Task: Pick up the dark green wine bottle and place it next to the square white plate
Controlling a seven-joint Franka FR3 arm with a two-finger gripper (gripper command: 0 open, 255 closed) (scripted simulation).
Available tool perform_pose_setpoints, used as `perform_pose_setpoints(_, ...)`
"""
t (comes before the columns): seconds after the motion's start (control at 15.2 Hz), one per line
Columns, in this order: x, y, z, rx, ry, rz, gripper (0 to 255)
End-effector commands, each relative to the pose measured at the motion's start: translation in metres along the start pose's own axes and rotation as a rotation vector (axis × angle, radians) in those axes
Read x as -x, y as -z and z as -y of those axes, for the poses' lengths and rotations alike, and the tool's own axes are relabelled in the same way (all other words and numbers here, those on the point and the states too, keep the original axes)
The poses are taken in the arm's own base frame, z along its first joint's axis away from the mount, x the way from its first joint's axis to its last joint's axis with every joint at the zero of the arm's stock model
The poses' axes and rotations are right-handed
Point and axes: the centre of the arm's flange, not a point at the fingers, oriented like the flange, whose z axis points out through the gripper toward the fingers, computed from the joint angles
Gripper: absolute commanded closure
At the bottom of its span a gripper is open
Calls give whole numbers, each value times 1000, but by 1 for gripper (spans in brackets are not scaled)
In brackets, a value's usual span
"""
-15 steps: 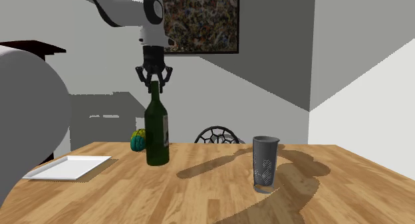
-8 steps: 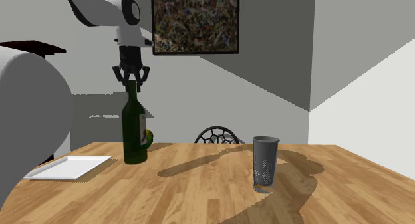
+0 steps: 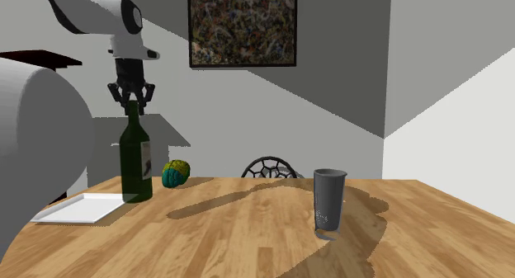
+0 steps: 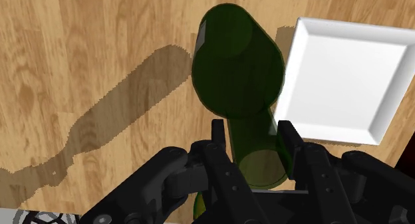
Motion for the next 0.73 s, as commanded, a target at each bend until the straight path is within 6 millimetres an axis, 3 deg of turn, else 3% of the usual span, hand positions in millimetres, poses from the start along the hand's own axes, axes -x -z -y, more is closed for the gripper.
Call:
perform_pose_setpoints(0.0,-2,-4,12,0,-1,0,255)
perform_pose_setpoints(0.66,5,-57,12,0,-1,0,255)
